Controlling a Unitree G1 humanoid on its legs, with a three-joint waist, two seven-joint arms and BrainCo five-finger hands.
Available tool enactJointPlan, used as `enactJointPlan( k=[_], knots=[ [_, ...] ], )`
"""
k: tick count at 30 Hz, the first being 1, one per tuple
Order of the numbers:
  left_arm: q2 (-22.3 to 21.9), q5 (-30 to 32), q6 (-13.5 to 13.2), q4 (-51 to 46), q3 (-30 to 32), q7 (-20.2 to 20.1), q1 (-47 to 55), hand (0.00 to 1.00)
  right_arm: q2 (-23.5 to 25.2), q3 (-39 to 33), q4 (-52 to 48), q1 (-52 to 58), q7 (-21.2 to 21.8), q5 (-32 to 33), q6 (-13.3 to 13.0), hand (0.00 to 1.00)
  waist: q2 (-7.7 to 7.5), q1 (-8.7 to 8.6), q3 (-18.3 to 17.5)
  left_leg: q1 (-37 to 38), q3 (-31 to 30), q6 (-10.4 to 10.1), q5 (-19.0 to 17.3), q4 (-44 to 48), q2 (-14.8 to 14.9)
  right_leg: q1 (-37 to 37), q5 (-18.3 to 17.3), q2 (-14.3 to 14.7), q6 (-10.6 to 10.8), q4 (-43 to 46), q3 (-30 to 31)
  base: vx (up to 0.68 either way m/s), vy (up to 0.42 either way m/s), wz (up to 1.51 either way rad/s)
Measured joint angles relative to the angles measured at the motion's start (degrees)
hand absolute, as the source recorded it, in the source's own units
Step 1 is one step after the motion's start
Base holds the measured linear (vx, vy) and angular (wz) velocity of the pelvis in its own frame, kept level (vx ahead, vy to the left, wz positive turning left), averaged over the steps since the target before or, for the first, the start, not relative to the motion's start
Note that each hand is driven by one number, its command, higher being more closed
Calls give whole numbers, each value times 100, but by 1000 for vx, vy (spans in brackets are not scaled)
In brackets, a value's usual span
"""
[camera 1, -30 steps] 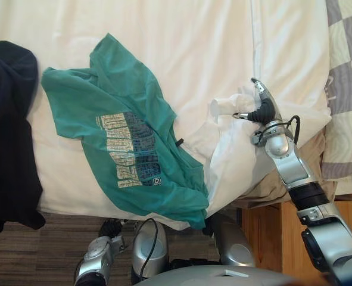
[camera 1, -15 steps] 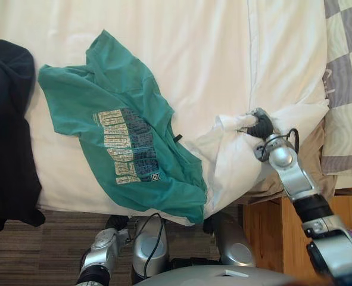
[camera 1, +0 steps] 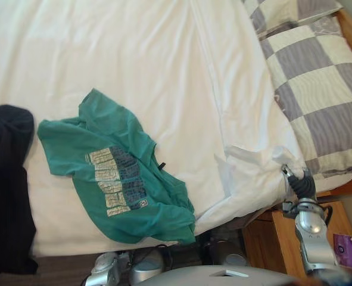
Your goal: Tidy the bed and pick cloth on bed and put in laundry
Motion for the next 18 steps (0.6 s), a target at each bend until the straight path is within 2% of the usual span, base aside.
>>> enactJointPlan(
  k=[3, 5, 10, 12, 14, 18],
  knots=[
    [-78, 0, -53, 70, 48, -51, 104, 0, 237, -271, 406, 92, -167, 477, -79, 0, 79, -11, -105, 187, 94, -33, 110, -169, -4, 100, -2, -5, 3, -59, 37, -69, -48, -15],
    [-181, 0, -118, 148, 205, -173, 201, 0, 461, -434, 636, 92, -273, 737, -224, 0, 126, 36, -178, 368, 167, -72, 171, -292, -20, 218, -40, -4, 2, -102, 62, -90, -45, -17],
    [-368, -1, -247, 345, 628, -465, 381, 0, 843, -1022, 1235, 101, -495, 1376, -419, 0, 106, 145, -392, 729, 311, -123, 348, -745, -133, 303, -378, -109, 61, -5, 26, -76, -27, -1],
    [-423, 0, -257, 426, 825, -549, 430, 0, 942, -1556, 1684, 110, -665, 1635, -382, 0, 109, 184, -468, 874, 439, -137, 382, -907, -133, 378, -432, -102, 89, -2, 14, 5, 2, -3],
    [-497, 5, -278, 585, 1080, -667, 451, 0, 996, -2332, 2368, 301, -1063, 2010, -235, 0, 108, 181, -554, 960, 571, -154, 392, -1028, -146, 377, -433, -102, 94, -2, 41, 60, 23, -17],
    [-547, 17, -324, 702, 1305, -740, 481, 0, 992, -2975, 2663, 789, -1575, 2227, -106, 0, 124, 164, -657, 1069, 731, -191, 337, -1077, -134, 401, -357, -91, 179, 70, 12, 96, 29, -22]
  ],
)
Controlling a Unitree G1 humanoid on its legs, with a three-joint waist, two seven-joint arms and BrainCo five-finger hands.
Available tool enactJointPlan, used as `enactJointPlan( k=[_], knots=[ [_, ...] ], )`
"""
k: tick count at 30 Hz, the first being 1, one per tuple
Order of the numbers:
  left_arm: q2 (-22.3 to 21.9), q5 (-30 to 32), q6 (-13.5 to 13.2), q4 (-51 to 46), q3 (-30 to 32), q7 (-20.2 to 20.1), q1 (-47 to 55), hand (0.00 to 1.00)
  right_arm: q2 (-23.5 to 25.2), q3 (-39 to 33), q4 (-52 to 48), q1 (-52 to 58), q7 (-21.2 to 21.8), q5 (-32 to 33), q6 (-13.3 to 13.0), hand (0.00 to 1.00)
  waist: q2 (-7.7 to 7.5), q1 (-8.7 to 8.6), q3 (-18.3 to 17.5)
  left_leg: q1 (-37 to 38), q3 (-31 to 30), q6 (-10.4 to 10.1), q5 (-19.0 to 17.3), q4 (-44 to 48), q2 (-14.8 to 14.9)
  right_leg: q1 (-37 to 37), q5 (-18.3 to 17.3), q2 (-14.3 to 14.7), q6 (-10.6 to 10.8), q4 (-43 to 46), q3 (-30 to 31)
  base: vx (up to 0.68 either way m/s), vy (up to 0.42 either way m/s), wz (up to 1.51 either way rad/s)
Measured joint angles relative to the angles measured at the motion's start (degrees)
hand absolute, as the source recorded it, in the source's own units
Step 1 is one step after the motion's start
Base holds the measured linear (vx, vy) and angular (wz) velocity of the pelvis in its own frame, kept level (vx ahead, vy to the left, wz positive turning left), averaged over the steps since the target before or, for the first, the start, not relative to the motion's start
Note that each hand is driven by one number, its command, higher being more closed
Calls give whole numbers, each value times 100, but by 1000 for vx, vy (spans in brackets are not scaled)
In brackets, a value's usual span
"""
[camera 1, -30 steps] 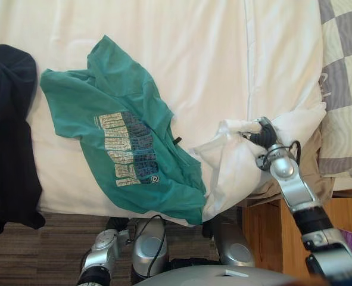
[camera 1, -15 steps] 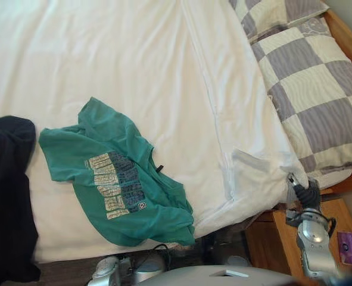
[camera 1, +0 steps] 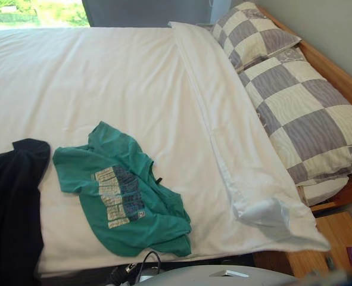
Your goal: Tidy the bed and pick cloth on bed and put in laundry
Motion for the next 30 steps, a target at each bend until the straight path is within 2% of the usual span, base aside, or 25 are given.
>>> enactJointPlan(
  k=[3, 5, 6, 7, 10, 11, 13, 14, 15, 17, 20, 21, 23, 25, 26, 30],
  knots=[
    [2, -5, -29, 32, 20, -4, -47, 0, -5, -297, 52, 101, -292, 108, -9, 0, 1, -17, -9, 108, 47, -2, -116, 65, 74, -30, 86, 45, 120, 258, -101, 36, 22, -8],
    [-9, -21, -26, 31, 47, 10, -39, 0, -19, -428, 29, 39, -351, 304, -84, 0, 57, 2, -17, 96, 59, 8, -276, 288, 179, -131, 159, 73, 81, 577, -235, 39, 26, -5],
    [-28, -27, -22, 30, 59, 36, -48, 0, -59, -434, -27, -70, -338, 410, -140, 100, 44, 1, -66, 86, 102, 12, -381, 412, 245, -224, 211, 114, 75, 760, -244, 37, 26, -15],
    [-27, -28, -15, 27, 58, 56, -47, 0, -56, -429, -172, -120, -330, 463, -153, 100, 51, 9, -75, 86, 114, 14, -428, 475, 269, -244, 217, 121, 74, 828, -252, 43, 30, -16],
    [-22, -136, 80, -13, 16, 187, -51, 0, -97, -112, -1511, -278, -145, 720, -486, 100, 54, -15, -76, 73, 161, 24, -605, 726, 270, -245, 209, 81, 64, 907, -265, 38, 27, -13],
    [-14, -161, 149, -87, -55, 268, -30, 0, -208, 162, -2147, -317, 58, 884, -607, 100, 53, -25, -75, 68, 168, 29, -643, 791, 242, -246, 176, 55, 15, 898, -269, 52, 27, -14],
    [9, -231, 264, -127, -122, 338, -23, 0, -325, 480, -3064, -417, 567, 1246, -855, 100, 57, -46, -72, 53, 169, 32, -665, 821, 197, -244, 110, -1, -67, 886, -341, 37, 3, -5],
    [23, -275, 333, -182, -199, 378, -15, 0, -328, 634, -3563, -517, 1026, 1622, -971, 100, 68, -57, -63, 29, 164, 37, -677, 853, 193, -253, 88, -14, -73, 886, -354, 0, 0, 0],
    [38, -281, 358, -204, -243, 381, -11, 0, -327, 729, -3768, -569, 1253, 1817, -1015, 100, 69, -57, -62, 6, 158, 37, -690, 883, 192, -257, 65, -21, -71, 886, -354, 23, -39, 6],
    [66, -295, 459, -266, -318, 381, -27, 0, -288, 1119, -4287, -795, 2043, 2510, -1102, 100, 65, -36, -60, -33, 111, 49, -714, 933, 127, -244, -111, -89, -81, 898, -358, 21, -45, 10],
    [58, -295, 584, -324, -420, 374, -27, 0, -152, 1445, -4371, -962, 2755, 3347, -1147, 100, 122, -23, -32, -84, -5, 69, -744, 1010, 37, -215, -316, -217, -80, 929, -379, 20, -30, 12],
    [54, -294, 613, -329, -442, 371, -29, 0, -150, 1494, -4373, -976, 2851, 3484, -1150, 100, 125, -16, -30, -93, -21, 70, -744, 1017, 26, -217, -337, -234, -71, 946, -387, 5, -12, 18],
    [-32, -294, 693, -430, -525, 336, -38, 0, -148, 1696, -4385, -979, 3151, 4005, -1213, 100, 310, -28, 113, -120, -127, 108, -766, 1096, -37, -224, -434, -344, -61, 1094, -472, -13, -5, 20],
    [-41, -298, 726, -440, -585, 300, -65, 0, -150, 1828, -4414, -1026, 3251, 4325, -1269, 100, 386, -41, 214, -139, -165, 139, -785, 1144, -120, -280, -597, -446, -31, 1294, -496, -41, -14, 16],
    [-46, -310, 732, -452, -630, 286, -87, 0, -157, 1915, -4417, -1107, 3323, 4529, -1321, 100, 369, -38, 270, -205, -175, 167, -823, 1216, -156, -382, -694, -517, -18, 1441, -489, -64, -31, 7],
    [-42, -667, 741, -560, -821, 249, -283, 0, -262, 2156, -4418, -1843, 3382, 5153, -1451, 100, 550, -37, 599, -929, -210, 249, -1007, 1844, -172, -1063, -888, -703, -34, 1937, -342, -101, -46, 6]
  ],
)
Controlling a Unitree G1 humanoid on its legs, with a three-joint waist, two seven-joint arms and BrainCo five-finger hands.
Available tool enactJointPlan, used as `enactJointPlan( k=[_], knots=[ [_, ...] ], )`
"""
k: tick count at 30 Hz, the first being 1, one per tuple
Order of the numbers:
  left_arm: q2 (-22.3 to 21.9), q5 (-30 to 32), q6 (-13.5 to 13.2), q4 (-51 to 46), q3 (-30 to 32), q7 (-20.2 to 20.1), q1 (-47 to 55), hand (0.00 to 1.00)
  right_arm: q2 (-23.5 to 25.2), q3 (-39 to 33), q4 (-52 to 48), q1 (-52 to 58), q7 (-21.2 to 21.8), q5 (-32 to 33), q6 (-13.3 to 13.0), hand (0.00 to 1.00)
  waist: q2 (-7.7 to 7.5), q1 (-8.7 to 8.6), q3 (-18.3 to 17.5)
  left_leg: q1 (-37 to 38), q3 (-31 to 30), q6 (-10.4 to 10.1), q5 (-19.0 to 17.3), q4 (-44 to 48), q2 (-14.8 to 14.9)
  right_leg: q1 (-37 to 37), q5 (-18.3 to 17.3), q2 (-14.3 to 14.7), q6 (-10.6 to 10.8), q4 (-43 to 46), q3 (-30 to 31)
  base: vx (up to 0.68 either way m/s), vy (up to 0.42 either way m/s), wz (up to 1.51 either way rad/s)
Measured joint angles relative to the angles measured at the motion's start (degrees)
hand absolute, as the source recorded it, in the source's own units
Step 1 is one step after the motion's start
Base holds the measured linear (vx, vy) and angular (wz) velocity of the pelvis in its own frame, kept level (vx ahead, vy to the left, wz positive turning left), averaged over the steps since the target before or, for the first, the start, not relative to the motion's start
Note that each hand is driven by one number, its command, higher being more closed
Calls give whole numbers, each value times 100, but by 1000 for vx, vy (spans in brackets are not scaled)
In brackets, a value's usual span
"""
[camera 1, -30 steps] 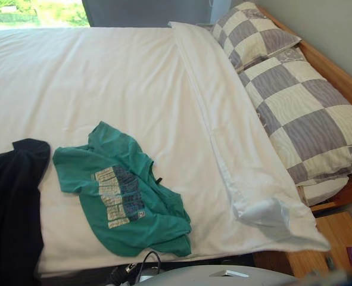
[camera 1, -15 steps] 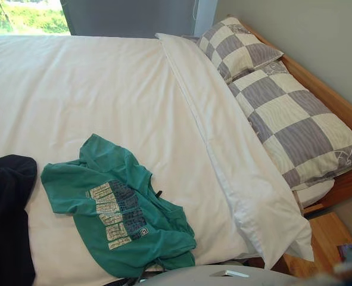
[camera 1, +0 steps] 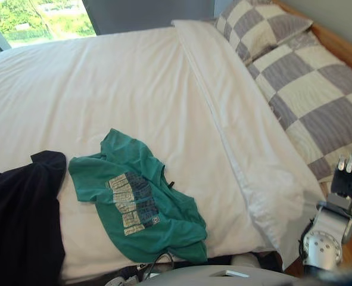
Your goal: Tidy the bed and pick cloth on bed and put in laundry
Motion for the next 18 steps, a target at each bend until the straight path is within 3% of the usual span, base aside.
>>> enactJointPlan(
  k=[2, 8, 10, 13, 18],
  knots=[
    [-15, -276, -36, -33, -1, -4, -165, 0, -54, 39, 101, -334, -18, 133, 23, 100, 102, 3, 242, -292, -17, 27, -7, 201, -2, -280, -4, -40, -1, 153, 21, -121, -49, 7],
    [-177, -825, -469, -37, 53, -240, -841, 0, -232, 248, 1569, -874, 84, 243, 536, 100, 176, -99, 1045, -1129, 130, 120, -70, 726, 35, -1299, 2, -44, -8, 597, 381, -66, -24, -11],
    [-192, -894, -567, -26, 75, -257, -1026, 0, -233, 241, 1866, -947, 287, 245, 552, 100, 197, -114, 1191, -1367, 220, 145, -130, 897, 106, -1580, 12, 17, -25, 692, 471, -20, -3, -19],
    [-210, -994, -703, 39, 97, -241, -1240, 0, -242, 229, 1997, -1131, 658, 307, 417, 100, 178, -270, 1347, -1602, 225, 159, -211, 1133, 215, -1787, 14, 91, -31, 782, 504, 10, -10, -9],
    [-225, -1068, -777, 160, 343, -223, -1385, 0, -235, 158, 2235, -1127, 898, 299, 300, 100, 85, -264, 1421, -1640, 349, 112, -308, 1300, 381, -1897, -1, 259, -63, 841, 677, 4, -20, -17]
  ],
)
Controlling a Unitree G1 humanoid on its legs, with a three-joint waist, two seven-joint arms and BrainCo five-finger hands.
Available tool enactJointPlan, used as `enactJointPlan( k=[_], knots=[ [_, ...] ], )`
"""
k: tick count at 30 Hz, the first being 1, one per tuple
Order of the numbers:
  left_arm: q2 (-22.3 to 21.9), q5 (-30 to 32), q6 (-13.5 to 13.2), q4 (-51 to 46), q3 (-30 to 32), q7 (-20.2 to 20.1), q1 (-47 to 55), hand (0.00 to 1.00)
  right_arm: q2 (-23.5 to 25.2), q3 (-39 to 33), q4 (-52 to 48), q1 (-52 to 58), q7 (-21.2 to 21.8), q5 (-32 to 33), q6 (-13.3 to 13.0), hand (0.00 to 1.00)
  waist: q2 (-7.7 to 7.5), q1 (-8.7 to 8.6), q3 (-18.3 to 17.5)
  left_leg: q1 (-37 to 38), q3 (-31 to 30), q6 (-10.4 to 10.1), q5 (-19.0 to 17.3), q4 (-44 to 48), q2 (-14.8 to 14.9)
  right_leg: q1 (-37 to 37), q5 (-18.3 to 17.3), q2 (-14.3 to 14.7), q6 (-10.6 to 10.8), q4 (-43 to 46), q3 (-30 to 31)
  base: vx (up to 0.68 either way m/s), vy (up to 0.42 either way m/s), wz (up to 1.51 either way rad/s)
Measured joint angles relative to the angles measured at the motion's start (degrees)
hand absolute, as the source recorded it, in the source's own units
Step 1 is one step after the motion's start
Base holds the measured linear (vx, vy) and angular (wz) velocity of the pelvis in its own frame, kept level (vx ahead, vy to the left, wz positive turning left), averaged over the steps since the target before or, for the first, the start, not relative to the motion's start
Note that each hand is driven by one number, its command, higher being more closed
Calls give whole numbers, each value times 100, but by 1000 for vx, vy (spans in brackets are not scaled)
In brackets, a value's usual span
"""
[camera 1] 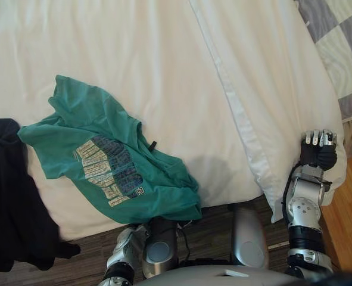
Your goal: Tidy the bed and pick cloth on bed and put in laundry
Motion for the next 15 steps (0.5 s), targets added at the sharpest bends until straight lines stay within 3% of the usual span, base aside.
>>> enactJointPlan(
  k=[3, 7, 10, 15],
  knots=[
    [-8, -135, 20, 12, 83, 88, -2, 0, 13, -313, 269, 109, 52, -10, 2, 100, -29, -18, 4, 41, 64, -28, -45, 61, 69, 16, 13, 80, -21, -39, 63, -11, -15, -18],
    [-81, -147, 61, 34, 469, 120, 9, 0, 54, -1062, 1545, 722, -213, -8, 166, 100, -78, -9, 1, 131, 203, -67, -66, 8, 224, 121, 122, 253, -74, -230, 105, -4, -16, -20],
    [-81, -144, 207, 51, 600, 254, 100, 0, 121, -1201, 1622, 1340, -336, -12, 240, 100, -101, -92, -9, 480, 311, -101, -43, -201, 226, 411, 162, 302, -74, -397, 121, 33, 2, -23],
    [-16, -88, 352, 57, 813, 273, 439, 0, 143, -1564, 1594, 1898, -387, -69, 170, 100, -389, -111, -445, 882, 320, -177, 253, -898, 159, 903, 352, 350, -69, -1039, -34, 72, -11, 4]
  ],
)
